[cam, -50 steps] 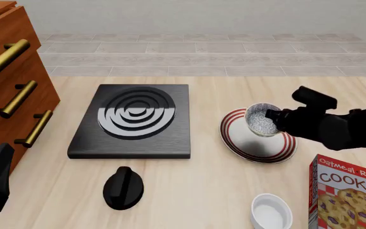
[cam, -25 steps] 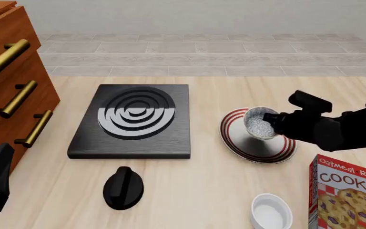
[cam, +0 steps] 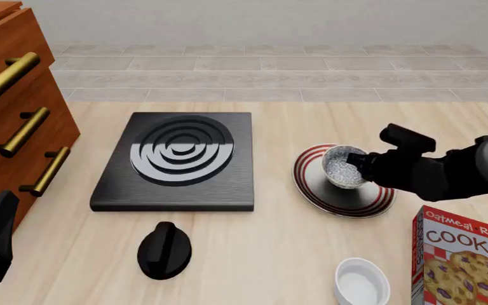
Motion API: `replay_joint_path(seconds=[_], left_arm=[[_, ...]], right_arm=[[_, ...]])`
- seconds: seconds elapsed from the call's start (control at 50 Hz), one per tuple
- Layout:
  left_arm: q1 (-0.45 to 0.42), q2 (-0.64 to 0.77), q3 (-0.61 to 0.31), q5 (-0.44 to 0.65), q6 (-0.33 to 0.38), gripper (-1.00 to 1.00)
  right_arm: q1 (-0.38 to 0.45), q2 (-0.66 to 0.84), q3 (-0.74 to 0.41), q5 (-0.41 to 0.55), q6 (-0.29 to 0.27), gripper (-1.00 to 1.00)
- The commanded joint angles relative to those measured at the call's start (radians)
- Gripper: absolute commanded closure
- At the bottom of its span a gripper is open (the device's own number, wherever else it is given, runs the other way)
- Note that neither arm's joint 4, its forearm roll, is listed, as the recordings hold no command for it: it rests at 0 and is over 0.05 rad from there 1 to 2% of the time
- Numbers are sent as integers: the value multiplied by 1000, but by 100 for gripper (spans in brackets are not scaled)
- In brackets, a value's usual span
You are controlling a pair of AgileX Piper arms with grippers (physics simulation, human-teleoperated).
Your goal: Pick the akita bowl on the cookies box and place it on the plate.
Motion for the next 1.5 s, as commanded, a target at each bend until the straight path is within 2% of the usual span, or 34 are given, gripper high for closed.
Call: replay_joint_path(seconds=[0.02, 0.6, 0.62, 0.98, 1.24, 1.5], left_arm=[[0, 0, 0, 0, 0, -100], [0, 0, 0, 0, 0, -100], [0, 0, 0, 0, 0, -100], [0, 0, 0, 0, 0, -100], [0, 0, 0, 0, 0, -100], [0, 0, 0, 0, 0, -100]], right_arm=[[1, 12, -5, -12, 9, 100], [16, 1, 19, -35, 33, 100], [20, 1, 19, -34, 32, -100], [13, -11, 22, -34, 42, -100], [-8, -102, 32, 14, 28, -100], [-37, -437, 61, 192, -7, -100]])
